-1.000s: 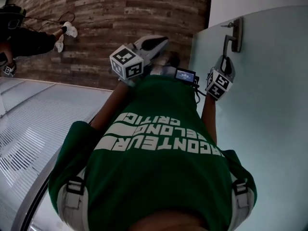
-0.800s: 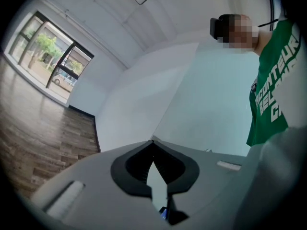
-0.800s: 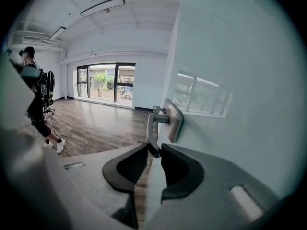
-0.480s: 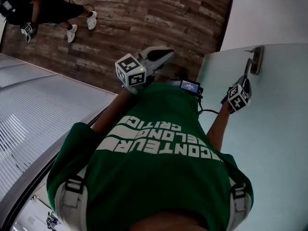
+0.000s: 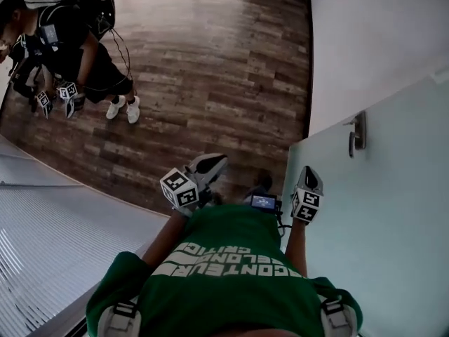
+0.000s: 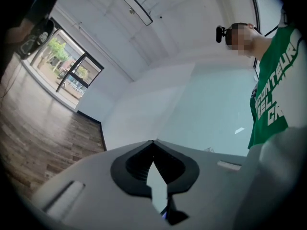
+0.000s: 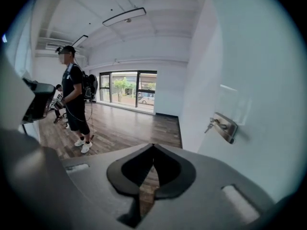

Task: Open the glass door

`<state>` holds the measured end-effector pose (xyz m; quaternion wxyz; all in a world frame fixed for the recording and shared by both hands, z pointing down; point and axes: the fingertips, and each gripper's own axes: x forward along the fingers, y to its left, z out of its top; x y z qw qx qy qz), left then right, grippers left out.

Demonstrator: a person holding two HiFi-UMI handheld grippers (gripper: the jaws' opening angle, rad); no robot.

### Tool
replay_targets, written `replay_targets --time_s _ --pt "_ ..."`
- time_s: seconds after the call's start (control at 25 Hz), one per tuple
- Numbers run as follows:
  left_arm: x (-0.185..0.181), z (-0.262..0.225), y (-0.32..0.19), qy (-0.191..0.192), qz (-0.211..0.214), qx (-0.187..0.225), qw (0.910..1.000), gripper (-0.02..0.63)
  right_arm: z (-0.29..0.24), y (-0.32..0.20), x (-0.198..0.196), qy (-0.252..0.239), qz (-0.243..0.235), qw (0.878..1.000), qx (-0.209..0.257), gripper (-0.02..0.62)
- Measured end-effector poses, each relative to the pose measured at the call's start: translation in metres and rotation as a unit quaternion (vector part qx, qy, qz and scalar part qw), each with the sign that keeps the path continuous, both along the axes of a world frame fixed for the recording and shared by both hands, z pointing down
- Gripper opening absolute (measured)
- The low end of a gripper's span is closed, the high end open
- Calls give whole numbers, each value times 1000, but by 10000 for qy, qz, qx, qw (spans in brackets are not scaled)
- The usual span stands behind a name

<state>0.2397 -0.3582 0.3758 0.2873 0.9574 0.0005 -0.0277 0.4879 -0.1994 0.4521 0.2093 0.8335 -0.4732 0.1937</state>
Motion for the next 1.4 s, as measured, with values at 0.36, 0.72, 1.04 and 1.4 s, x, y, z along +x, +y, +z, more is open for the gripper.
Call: replay_targets --time_s 0.36,0.72,1.04,1.4 --pt "-13 -6 4 62 178 327 9993 9 -35 -21 -57 241 -854 9945 553 -8" --pt "1 -9 22 165 -61 -66 9998 9 -53 -56 -102 -26 -2412 9665 877 -8" --pt "54 -11 61 -7 82 207 9998 9 -45 -23 -82 -398 -2582 9619 800 -8" --pt "75 -7 82 -137 -140 359 9992 9 -45 -8 -43 -599 -2613 9602 790 -8"
